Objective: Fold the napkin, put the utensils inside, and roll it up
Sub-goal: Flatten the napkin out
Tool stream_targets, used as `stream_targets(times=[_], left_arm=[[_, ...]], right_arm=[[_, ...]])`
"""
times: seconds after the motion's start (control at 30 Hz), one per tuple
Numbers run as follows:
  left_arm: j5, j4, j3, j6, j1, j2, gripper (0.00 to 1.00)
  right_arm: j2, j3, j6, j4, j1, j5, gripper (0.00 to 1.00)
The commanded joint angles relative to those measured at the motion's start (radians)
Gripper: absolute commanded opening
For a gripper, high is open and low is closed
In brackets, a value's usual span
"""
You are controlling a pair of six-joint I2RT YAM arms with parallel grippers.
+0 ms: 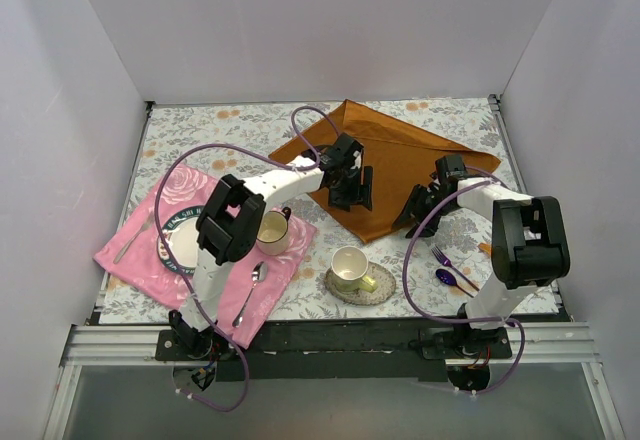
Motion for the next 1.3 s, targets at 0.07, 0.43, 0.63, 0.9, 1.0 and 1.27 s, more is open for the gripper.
stream_targets(times=[0.07,0.43,0.63,0.9,1.0,1.27], left_arm=[[-0.141,-0.069,0.066,0.053,-0.046,-0.088,0.61],[-0.171,-0.054,0.069,0.039,-0.046,-0.125,0.78],[-0.158,-0.12,0.151,0.118,-0.065,-0.031,0.8],[-0.103,-0.082,0.084,0.223,-0.147,-0.039,0.77],[-0.167,-0.082,0.052,0.249,-0.192,-0.042,0.71],[-0.316,-0.031,-0.006,0.287,-0.238,-0.017,0.7]], right_arm=[[0.012,0.049,0.021,0.061,-0.007,-0.035,0.51],[0.161,0.372,0.162,0.147,-0.007,-0.194,0.51],[0.204,0.561,0.001,-0.087,-0.024,-0.159,0.71],[-0.033,0.21,-0.152,-0.14,-0.11,-0.087,0.75],[-0.089,0.127,-0.163,-0.121,-0.108,-0.092,0.74],[-0.146,0.056,-0.172,-0.124,-0.107,-0.093,0.73]])
